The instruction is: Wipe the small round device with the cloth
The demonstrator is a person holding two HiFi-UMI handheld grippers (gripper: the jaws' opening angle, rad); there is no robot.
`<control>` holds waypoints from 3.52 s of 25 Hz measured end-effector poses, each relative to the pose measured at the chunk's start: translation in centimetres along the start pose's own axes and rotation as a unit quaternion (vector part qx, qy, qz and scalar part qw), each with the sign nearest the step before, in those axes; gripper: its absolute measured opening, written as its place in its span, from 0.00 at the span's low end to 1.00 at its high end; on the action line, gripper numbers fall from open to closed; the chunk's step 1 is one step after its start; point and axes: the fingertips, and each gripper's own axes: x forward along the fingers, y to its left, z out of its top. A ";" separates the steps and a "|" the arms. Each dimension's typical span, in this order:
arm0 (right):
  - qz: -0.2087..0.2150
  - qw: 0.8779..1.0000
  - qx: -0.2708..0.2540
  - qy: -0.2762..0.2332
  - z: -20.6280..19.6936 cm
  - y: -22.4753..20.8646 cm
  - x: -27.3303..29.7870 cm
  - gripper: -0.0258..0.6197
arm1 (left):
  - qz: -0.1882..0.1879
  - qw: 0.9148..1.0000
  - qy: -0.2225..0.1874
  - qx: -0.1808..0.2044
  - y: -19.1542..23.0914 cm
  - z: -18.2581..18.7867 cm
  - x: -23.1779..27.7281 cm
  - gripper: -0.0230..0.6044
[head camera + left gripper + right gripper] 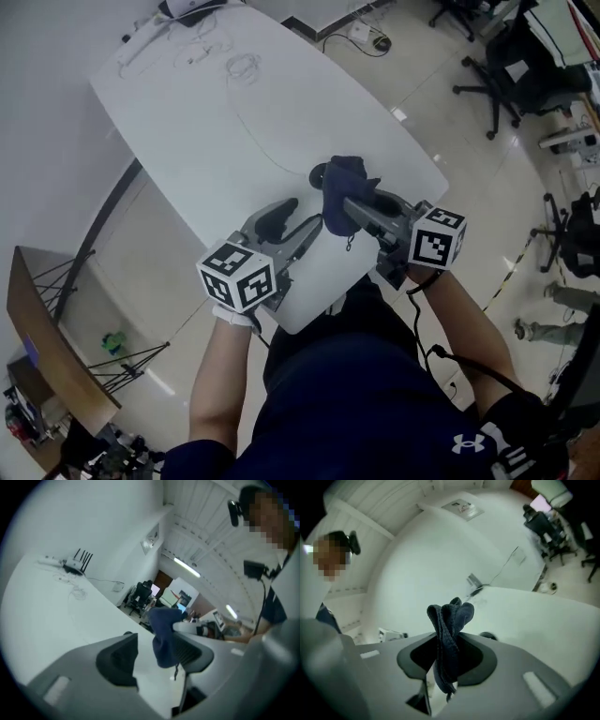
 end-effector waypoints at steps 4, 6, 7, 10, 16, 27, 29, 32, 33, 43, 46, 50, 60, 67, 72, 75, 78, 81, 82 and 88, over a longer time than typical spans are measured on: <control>0.122 0.990 -0.001 0.073 -0.4 4.0 1.8 0.21 | -0.059 0.993 -0.059 -0.089 -1.3 1.9 -0.9 0.48; 0.175 0.979 0.012 0.099 -0.8 5.3 2.2 0.21 | -0.089 0.990 -0.056 -0.095 -2.0 1.9 -1.1 0.48; 0.199 0.974 0.021 0.108 -1.0 5.8 2.3 0.20 | -0.107 0.988 -0.054 -0.100 -2.4 1.9 -1.3 0.48; 0.248 0.960 0.042 0.122 -1.2 6.9 2.3 0.21 | -0.158 0.979 -0.051 -0.117 -4.0 2.2 -2.4 0.25; 0.232 0.963 0.021 0.133 -1.8 6.3 2.9 0.29 | -0.125 0.982 -0.087 -0.115 -3.2 2.0 -3.8 0.18; -0.043 0.968 -0.191 0.156 -1.4 -7.8 6.4 0.36 | 0.083 0.994 -0.037 0.059 4.4 3.6 -0.4 0.18; -0.030 0.962 -0.208 0.172 -2.3 -8.0 6.7 0.36 | 0.073 0.992 0.007 0.102 3.9 2.7 2.0 0.18; -0.013 0.953 -0.238 0.185 -2.8 -8.2 6.8 0.34 | 0.044 0.988 0.059 0.136 3.7 1.4 4.7 0.18; -0.011 0.951 -0.246 0.185 -2.7 -8.2 6.8 0.34 | 0.035 0.988 0.068 0.134 3.9 1.3 5.3 0.18; -0.011 0.945 -0.252 0.207 -3.2 -8.3 7.3 0.30 | 0.033 0.992 0.119 0.020 10.7 0.0 6.0 0.18; -0.014 0.946 -0.251 0.206 -3.2 -8.4 7.3 0.30 | 0.027 0.990 0.116 -0.072 13.1 -1.5 6.1 0.18; -0.017 0.950 -0.239 0.200 -3.0 -8.5 7.1 0.30 | 0.058 0.978 0.130 -0.153 16.7 -4.4 6.4 0.18; -0.019 0.955 -0.224 0.192 -2.6 -8.9 6.8 0.30 | 0.153 0.971 0.185 -0.007 17.0 -6.4 6.9 0.18; -0.021 0.952 -0.226 0.205 -3.1 -8.6 6.8 0.31 | 0.130 0.990 0.048 -0.002 9.3 0.7 3.8 0.18; -0.010 0.947 -0.236 0.219 -3.1 -8.6 7.3 0.32 | 0.053 0.994 -0.025 -0.093 4.6 3.0 4.1 0.18; -0.006 0.944 -0.238 0.228 -3.0 -9.0 7.2 0.32 | 0.049 0.981 -0.031 -0.183 6.5 1.1 5.6 0.18; -0.009 0.939 -0.247 0.238 -2.8 -9.6 6.0 0.31 | 0.080 0.965 -0.043 -0.247 9.5 -1.2 5.8 0.18; -0.008 0.944 -0.238 0.230 -1.8 -10.4 5.0 0.31 | 0.089 0.953 -0.072 -0.281 10.8 -1.9 4.9 0.18; -0.007 0.945 -0.236 0.226 -1.4 -10.7 4.9 0.30 | 0.098 0.949 -0.081 -0.290 11.2 -2.1 4.6 0.18; 0.060 0.940 -0.254 0.220 0.3 -8.6 7.0 0.30 | 0.169 0.930 -0.100 -0.310 13.3 -4.2 3.3 0.18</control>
